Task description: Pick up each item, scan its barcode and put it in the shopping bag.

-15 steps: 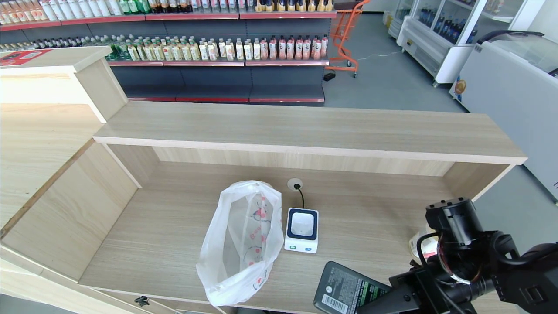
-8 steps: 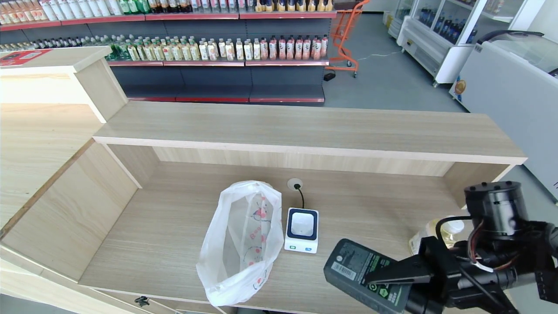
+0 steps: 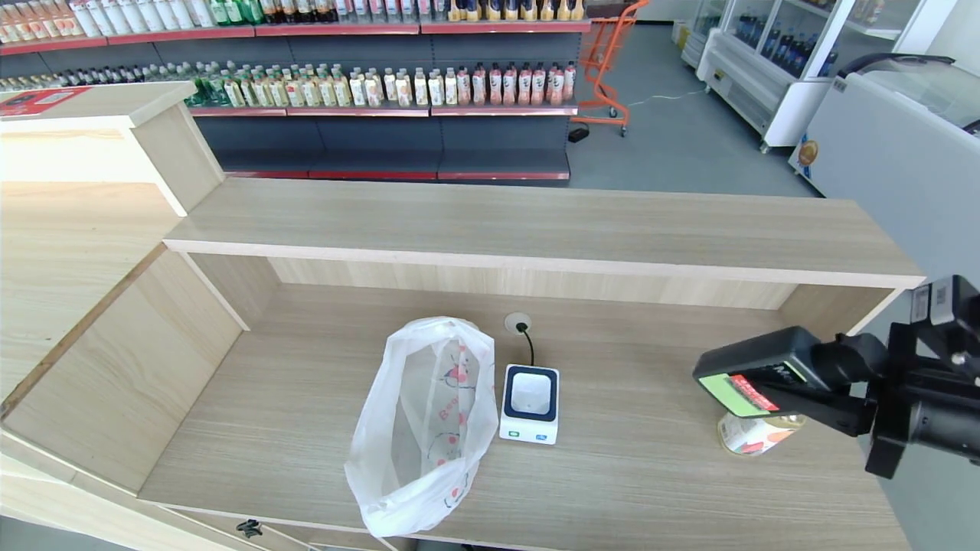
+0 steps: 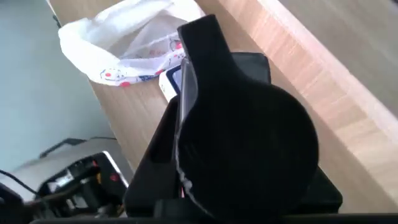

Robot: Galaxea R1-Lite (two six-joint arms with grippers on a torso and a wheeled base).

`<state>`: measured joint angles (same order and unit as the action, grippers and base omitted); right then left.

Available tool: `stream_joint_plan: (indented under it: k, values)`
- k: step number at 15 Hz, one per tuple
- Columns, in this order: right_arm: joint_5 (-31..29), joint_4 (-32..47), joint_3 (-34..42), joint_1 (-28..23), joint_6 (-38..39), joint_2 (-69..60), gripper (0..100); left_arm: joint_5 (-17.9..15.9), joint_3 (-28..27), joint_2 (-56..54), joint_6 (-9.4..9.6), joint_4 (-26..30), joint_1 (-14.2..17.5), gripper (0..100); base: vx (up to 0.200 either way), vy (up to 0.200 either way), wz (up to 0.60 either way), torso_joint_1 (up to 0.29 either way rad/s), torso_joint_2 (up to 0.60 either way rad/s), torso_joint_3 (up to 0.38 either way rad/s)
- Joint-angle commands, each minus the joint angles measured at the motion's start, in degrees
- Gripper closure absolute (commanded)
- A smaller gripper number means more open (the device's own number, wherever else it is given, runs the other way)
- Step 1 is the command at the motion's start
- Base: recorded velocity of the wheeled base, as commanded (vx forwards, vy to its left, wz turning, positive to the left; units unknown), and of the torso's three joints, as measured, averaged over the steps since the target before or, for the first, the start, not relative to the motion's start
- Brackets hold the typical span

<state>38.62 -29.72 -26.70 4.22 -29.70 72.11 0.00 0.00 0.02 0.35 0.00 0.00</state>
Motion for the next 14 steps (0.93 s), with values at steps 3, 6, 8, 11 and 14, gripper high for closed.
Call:
stream_joint_plan:
  k: [3, 6, 8, 11, 14]
  values:
    - [-8.39, -1.74, -1.78, 4.04, 33.74, 12.18, 100, 0.0, 0.0, 0.06, 0.0, 0.0, 0.0, 0, 0.0, 0.0, 0.0, 0.0, 0.0, 0.0]
    - [-10.58, -6.14, -8.11, 9.05, 46.48, 26.24, 100, 0.0, 0.0, 0.06, 0.0, 0.0, 0.0, 0, 0.0, 0.0, 0.0, 0.0, 0.0, 0.0]
    - [-11.2, -6.31, -14.26, 11.43, 46.92, 34.86, 100, 0.0, 0.0, 0.06, 0.0, 0.0, 0.0, 0, 0.0, 0.0, 0.0, 0.0, 0.0, 0.0]
    - [-13.04, -5.96, -23.75, 15.21, 46.83, 43.91, 100, 0.0, 0.0, 0.06, 0.0, 0.0, 0.0, 0, 0.0, 0.0, 0.0, 0.0, 0.0, 0.0]
    - [-14.45, -5.88, -28.67, 19.34, 46.57, 49.09, 100, 0.0, 0.0, 0.06, 0.0, 0.0, 0.0, 0, 0.0, 0.0, 0.0, 0.0, 0.0, 0.0]
